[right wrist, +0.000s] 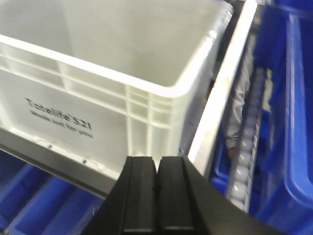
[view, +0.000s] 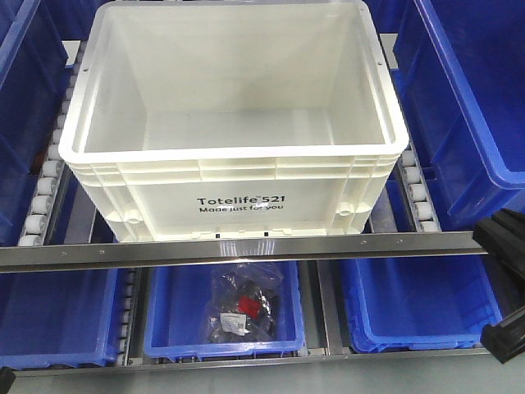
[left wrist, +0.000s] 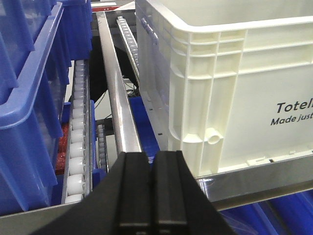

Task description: Place moving items into box and shelve

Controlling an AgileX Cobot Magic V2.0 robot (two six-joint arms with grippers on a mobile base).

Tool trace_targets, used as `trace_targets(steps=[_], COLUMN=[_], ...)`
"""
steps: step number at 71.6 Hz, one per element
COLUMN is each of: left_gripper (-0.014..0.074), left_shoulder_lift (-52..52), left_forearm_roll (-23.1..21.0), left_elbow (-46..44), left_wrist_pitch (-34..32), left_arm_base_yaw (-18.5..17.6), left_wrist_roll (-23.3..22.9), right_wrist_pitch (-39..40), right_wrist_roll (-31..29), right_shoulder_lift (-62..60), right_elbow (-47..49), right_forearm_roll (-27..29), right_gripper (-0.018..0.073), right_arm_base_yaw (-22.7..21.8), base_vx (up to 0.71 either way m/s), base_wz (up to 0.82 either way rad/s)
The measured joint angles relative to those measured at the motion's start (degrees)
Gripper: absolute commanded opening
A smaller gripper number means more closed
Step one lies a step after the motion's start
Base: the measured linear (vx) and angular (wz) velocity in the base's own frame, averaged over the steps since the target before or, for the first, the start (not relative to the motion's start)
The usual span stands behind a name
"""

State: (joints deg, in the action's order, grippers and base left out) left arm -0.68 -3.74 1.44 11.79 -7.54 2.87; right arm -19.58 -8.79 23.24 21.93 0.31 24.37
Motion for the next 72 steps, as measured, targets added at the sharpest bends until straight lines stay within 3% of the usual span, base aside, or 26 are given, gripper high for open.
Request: trace_targets(steps=[6,19,34,56,72], left_gripper=[-0.0027,-0.0027,-0.0027,-0.0027,-0.0027], left_shoulder_lift=[0.0,0.0,0.0,0.0,0.0], left_forearm_roll=[0.0,0.0,0.0,0.0,0.0], left_elbow=[0.0,0.0,0.0,0.0,0.0], left_wrist_pitch=[0.0,0.0,0.0,0.4,0.4], left_arm_base_yaw=[0.0,0.0,0.0,0.0,0.0], left_wrist_roll=[0.0,0.0,0.0,0.0,0.0], right_wrist_pitch=[4.8,13.5,10.0,9.0,8.8], right_wrist_roll=[-0.5,8.8,13.8,14.1,14.4], right_shoulder_lift=[-1.6,-12.6,-23.6,-23.7,-23.7], right_elbow=[-3.0,-18.6,-23.6,-23.6,-23.6], right_forearm_roll=[1.8,-1.4,-2.0,-1.6,-1.0], right_gripper=[-0.0015,-0.0015,-0.0015,-0.0015,-0.0015], right_arm_base_yaw=[0.0,0.0,-0.5,-15.4,-16.4], base_vx=[0.00,0.00,0.00,0.00,0.00], base_wz=[0.00,0.00,0.00,0.00,0.00])
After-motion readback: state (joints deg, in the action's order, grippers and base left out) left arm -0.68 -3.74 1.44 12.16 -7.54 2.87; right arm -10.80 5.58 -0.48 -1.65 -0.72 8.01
